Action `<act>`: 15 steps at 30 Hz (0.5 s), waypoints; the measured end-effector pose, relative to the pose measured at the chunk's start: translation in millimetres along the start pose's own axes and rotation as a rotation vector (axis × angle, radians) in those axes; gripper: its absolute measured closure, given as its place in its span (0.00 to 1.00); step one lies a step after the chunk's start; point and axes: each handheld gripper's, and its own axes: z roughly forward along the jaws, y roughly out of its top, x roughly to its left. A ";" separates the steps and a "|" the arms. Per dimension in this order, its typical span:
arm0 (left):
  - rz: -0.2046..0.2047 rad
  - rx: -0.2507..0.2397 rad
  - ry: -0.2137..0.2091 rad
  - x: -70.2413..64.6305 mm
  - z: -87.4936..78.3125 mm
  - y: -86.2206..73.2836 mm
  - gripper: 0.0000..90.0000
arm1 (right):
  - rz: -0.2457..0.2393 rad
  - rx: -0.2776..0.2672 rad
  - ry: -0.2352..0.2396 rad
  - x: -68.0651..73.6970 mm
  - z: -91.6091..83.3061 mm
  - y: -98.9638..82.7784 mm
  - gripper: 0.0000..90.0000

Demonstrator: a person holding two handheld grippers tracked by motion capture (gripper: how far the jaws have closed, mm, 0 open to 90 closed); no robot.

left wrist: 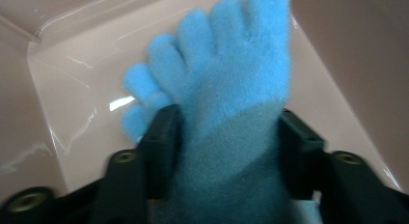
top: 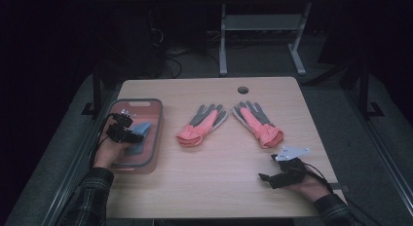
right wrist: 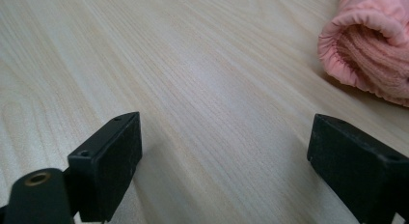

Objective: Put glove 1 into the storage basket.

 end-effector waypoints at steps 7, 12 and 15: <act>0.009 -0.028 0.000 -0.1 -4.4 2.2 0.27 | 0.000 0.000 0.000 0.0 0.0 0.0 0.13; 0.000 -0.061 -0.007 1.8 -9.2 2.8 0.19 | 0.000 0.000 0.000 0.0 0.0 0.0 0.13; -0.005 -0.084 0.000 2.4 -17.0 4.8 0.17 | 0.000 0.000 0.000 0.0 0.0 0.0 0.13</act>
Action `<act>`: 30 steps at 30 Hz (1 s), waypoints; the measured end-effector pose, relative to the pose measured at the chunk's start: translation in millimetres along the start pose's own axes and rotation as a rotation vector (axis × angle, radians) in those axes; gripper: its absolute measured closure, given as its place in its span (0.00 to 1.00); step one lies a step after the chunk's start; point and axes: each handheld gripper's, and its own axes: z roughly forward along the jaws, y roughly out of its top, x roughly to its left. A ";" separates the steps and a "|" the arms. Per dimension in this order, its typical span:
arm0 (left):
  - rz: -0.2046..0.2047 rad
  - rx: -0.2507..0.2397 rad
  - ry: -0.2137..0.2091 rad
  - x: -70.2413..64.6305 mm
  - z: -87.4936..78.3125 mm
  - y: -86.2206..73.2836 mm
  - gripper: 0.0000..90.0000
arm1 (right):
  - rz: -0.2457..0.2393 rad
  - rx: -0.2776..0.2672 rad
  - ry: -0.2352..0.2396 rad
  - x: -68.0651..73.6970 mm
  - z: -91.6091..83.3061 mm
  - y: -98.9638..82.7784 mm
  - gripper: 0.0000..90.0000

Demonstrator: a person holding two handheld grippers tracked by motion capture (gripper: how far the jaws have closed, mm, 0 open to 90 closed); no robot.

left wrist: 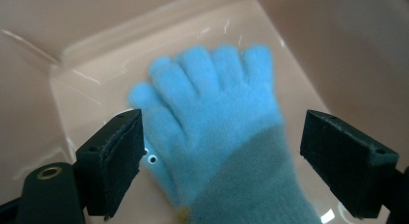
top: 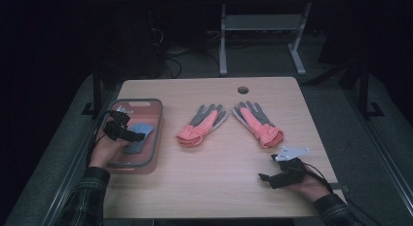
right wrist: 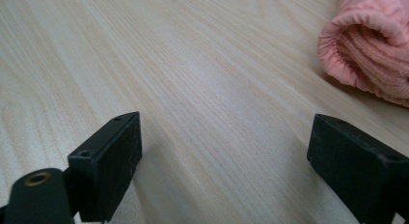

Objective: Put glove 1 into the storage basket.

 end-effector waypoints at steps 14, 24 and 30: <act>0.068 -0.148 -0.074 -43.3 -37.6 29.5 0.17 | -0.002 0.001 0.000 0.0 0.0 0.1 0.13; 0.134 -0.208 -0.191 -101.7 -44.0 42.4 0.17 | -0.003 0.001 0.001 0.1 0.0 0.0 0.13; 0.187 -0.214 -0.243 -138.0 -38.6 42.0 0.17 | -0.003 0.001 0.001 0.1 0.0 0.0 0.13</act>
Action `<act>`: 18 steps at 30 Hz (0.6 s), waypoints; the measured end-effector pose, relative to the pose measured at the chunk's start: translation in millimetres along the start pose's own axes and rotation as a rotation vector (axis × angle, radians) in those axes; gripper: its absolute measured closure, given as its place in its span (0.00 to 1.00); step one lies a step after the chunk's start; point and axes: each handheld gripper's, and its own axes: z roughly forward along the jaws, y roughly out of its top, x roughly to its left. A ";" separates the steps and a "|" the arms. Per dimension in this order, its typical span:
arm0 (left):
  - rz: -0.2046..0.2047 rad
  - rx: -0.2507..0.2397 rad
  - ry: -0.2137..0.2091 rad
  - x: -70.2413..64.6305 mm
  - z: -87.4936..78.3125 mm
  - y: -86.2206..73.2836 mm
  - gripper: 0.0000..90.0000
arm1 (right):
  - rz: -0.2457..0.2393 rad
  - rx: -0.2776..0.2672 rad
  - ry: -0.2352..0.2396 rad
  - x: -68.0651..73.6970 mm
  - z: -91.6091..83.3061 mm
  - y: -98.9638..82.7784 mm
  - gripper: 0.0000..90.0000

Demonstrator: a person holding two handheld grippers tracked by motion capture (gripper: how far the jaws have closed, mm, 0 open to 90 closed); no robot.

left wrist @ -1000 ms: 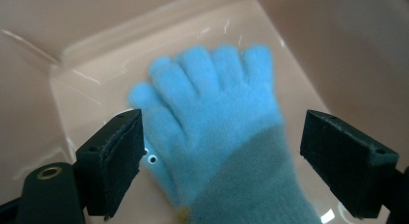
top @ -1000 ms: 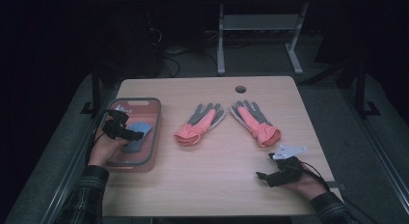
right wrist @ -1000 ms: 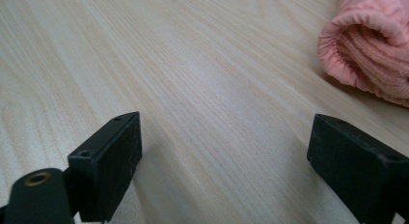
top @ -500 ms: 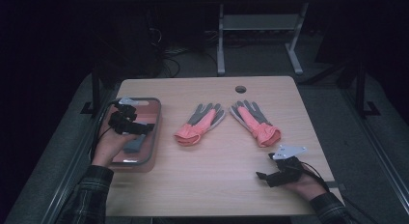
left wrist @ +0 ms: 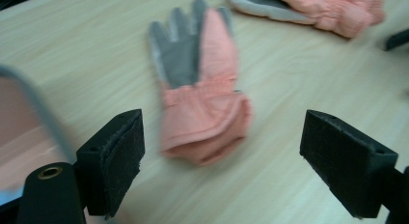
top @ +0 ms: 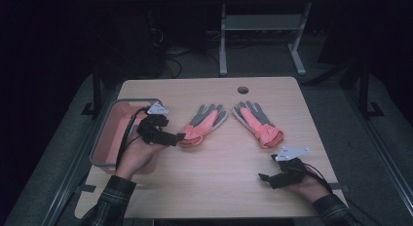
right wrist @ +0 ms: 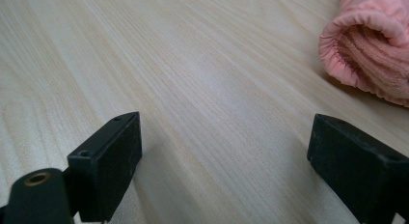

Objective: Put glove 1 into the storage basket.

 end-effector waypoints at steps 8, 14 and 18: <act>0.055 0.020 -0.040 -35.6 19.2 -7.5 0.17 | -0.002 -0.001 0.000 -0.1 0.0 0.0 0.13; 0.089 0.038 -0.056 -53.8 39.7 -25.6 0.17 | 0.004 0.000 -0.005 0.1 0.0 0.0 0.12; 0.108 0.074 -0.074 -60.9 50.1 -39.0 0.17 | 0.005 -0.003 -0.012 -0.7 0.2 -0.1 0.12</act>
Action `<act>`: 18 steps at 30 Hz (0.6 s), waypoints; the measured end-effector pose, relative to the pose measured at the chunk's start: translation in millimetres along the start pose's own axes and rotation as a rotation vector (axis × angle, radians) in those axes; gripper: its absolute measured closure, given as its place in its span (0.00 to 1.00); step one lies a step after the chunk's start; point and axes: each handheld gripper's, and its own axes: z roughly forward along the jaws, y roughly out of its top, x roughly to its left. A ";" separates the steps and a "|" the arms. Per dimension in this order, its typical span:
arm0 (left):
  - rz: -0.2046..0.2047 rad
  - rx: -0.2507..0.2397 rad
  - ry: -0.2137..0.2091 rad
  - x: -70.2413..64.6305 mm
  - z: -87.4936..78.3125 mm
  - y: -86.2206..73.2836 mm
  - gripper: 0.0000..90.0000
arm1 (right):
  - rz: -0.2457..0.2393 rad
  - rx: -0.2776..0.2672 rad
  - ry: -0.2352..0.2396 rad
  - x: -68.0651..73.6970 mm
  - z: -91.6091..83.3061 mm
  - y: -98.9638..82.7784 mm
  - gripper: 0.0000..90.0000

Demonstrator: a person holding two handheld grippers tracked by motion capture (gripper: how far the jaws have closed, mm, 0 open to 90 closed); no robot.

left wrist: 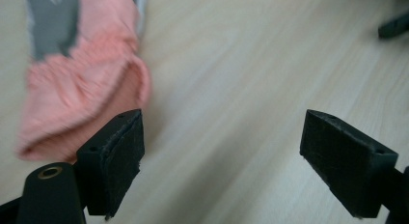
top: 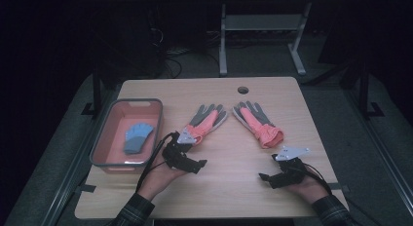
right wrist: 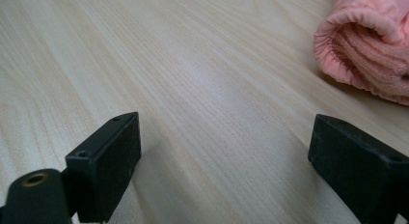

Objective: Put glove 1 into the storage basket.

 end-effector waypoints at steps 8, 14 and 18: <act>0.005 -0.010 -0.011 -4.5 8.6 -25.8 0.17 | 0.009 0.001 -0.004 2.8 -2.1 -1.8 0.12; -0.023 -0.026 -0.018 -2.5 11.9 -43.1 0.17 | 0.004 0.000 0.004 2.3 -2.2 -2.0 0.12; -0.002 -0.037 -0.012 -1.2 9.5 -48.6 0.17 | 0.001 0.005 0.005 2.0 -2.7 -1.7 0.13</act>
